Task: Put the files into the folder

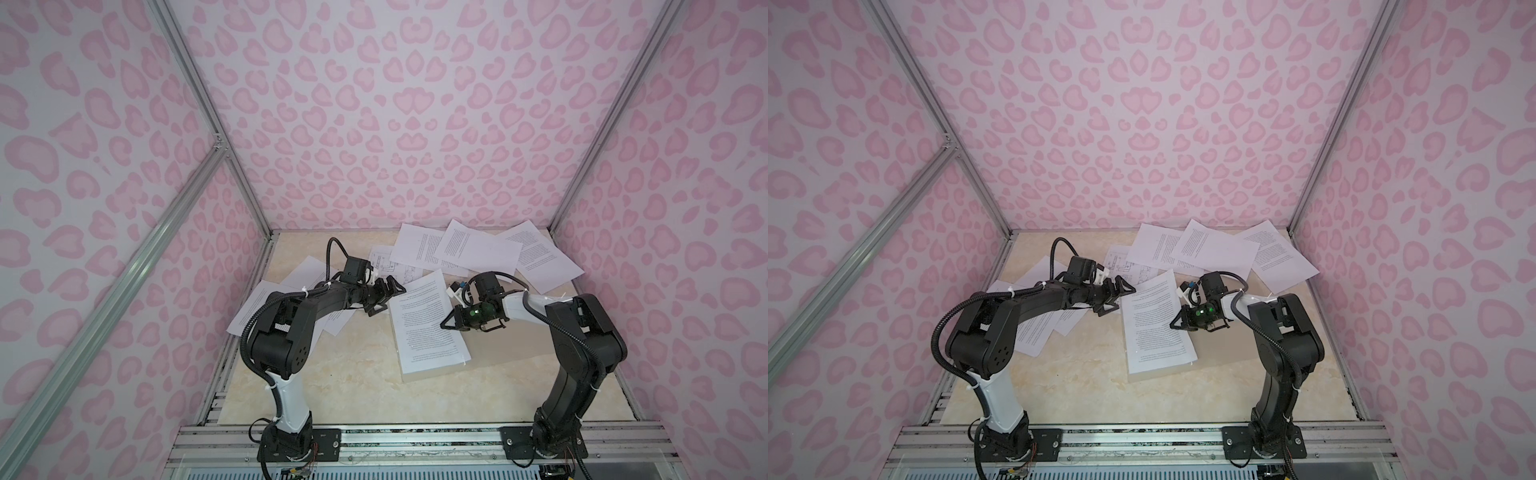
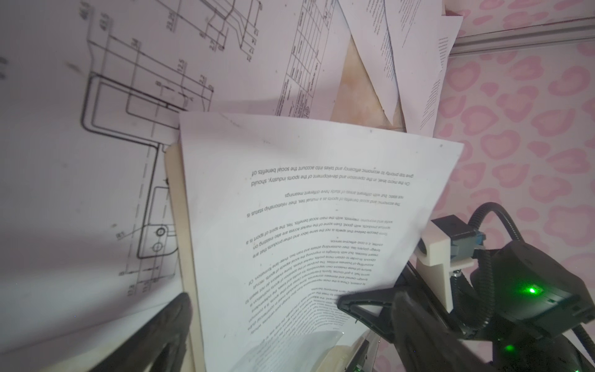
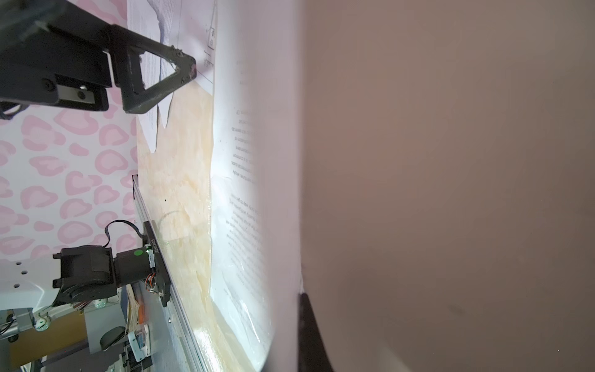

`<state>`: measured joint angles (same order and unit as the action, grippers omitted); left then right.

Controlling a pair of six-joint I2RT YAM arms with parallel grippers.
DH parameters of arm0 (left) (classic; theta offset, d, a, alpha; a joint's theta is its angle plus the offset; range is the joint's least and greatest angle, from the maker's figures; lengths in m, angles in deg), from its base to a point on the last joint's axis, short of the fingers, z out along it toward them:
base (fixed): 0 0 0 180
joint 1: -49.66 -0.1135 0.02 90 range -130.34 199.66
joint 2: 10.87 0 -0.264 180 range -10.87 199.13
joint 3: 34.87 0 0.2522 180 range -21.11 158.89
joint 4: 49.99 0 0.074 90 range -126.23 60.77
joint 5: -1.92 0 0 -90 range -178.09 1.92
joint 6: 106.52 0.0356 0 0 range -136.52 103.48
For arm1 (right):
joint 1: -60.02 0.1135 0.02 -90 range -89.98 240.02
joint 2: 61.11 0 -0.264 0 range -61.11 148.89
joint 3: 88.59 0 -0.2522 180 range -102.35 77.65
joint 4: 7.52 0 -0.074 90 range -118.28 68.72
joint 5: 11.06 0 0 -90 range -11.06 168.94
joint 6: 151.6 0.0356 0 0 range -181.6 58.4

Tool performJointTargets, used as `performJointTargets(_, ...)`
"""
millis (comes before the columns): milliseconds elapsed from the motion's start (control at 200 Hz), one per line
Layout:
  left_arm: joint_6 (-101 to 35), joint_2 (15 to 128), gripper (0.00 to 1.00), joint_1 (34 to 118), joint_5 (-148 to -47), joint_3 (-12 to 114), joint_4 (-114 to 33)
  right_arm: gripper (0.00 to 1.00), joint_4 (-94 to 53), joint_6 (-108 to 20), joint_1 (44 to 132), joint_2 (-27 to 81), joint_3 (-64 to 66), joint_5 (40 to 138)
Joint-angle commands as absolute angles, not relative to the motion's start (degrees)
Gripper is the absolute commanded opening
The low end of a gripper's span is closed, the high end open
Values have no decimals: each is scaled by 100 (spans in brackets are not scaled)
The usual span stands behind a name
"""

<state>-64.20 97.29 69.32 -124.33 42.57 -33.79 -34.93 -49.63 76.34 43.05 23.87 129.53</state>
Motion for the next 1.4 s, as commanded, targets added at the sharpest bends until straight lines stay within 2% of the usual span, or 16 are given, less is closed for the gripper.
performJointTargets(0, -6366, 9803, 98, 6927, -12506, 4327, -3466, 0, -3712, -5198, 7527, 4243, 2402, 12915)
performJointTargets(200, -6360, 9836, 98, 6931, -12509, 4375, -3450, 0, -4248, -5499, 7504, 4223, 2270, 12590)
performJointTargets(455, -6327, 9886, 100, 6932, -12540, 4445, -3410, 0, -4185, -5406, 7434, 4213, 2296, 12442)
performJointTargets(705, -6393, 10038, 70, 6997, -12511, 4746, -3341, 0, -3979, -5237, 7425, 4295, 2314, 12495)
performJointTargets(1095, -6505, 10439, 54, 7019, -12075, 5034, -3072, 0, -3948, -5239, 7408, 4260, 2344, 12628)
performJointTargets(1350, -6549, 10611, 38, 7014, -11936, 5072, -3051, 0, -3878, -5193, 7416, 4251, 2382, 12676)
performJointTargets(1395, -6561, 10620, 37, 7010, -11910, 5070, -3064, 0, -3877, -5185, 7409, 4253, 2386, 12679)
